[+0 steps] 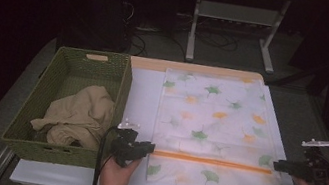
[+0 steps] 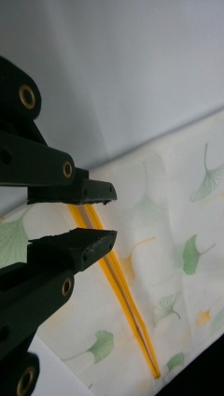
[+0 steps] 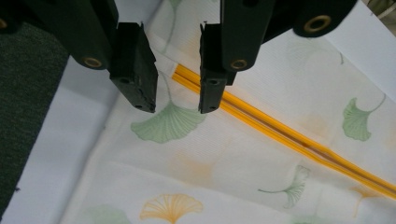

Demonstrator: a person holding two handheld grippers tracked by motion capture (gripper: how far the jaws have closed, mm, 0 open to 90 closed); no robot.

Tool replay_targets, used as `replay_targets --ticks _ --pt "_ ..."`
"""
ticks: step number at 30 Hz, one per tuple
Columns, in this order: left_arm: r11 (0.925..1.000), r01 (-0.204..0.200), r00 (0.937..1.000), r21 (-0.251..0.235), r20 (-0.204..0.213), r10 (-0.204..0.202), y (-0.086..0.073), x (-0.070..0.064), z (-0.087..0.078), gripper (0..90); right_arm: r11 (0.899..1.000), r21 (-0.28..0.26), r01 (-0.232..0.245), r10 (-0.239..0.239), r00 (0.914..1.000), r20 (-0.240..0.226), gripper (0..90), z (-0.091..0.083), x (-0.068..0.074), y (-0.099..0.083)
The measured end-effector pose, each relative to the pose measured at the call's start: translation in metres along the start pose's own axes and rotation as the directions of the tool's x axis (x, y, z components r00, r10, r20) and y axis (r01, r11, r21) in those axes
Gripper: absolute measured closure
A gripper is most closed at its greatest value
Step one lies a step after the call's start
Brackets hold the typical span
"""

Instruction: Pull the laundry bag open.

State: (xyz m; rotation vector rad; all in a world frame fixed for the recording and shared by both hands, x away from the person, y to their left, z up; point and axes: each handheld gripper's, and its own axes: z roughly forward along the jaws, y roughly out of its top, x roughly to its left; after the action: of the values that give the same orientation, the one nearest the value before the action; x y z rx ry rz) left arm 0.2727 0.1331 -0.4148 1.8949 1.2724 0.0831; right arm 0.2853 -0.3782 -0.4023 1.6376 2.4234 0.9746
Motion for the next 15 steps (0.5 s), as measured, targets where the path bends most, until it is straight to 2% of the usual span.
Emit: replay_targets --ticks 5,6,9,13,15 --pt "0.9998 -0.017 0.9998 -0.008 0.011 0.017 0.006 -0.002 -0.001 66.2 0.999 -0.015 0.029 -0.029 0.9995 -0.008 61.9 0.0 0.009 0.004" --pt "0.9997 -0.018 0.9997 -0.013 0.018 0.019 0.007 -0.003 -0.002 62.9 0.998 -0.013 0.054 -0.054 0.9985 -0.005 59.2 0.001 0.016 0.006" --pt "0.9996 -0.025 0.999 -0.014 0.036 0.026 0.009 -0.004 -0.003 61.4 0.997 -0.017 0.075 -0.075 0.9971 -0.014 57.1 0.002 0.022 0.009" --pt "0.9994 -0.03 0.9984 -0.017 0.047 0.031 0.011 -0.005 -0.005 56.1 0.99 -0.022 0.14 -0.14 0.9898 -0.027 49.7 0.004 0.04 0.012" --pt "0.9997 -0.022 0.998 -0.013 0.059 0.023 0.013 -0.005 -0.005 53.8 0.988 -0.023 0.151 -0.151 0.988 -0.029 48.4 0.005 0.042 0.013"
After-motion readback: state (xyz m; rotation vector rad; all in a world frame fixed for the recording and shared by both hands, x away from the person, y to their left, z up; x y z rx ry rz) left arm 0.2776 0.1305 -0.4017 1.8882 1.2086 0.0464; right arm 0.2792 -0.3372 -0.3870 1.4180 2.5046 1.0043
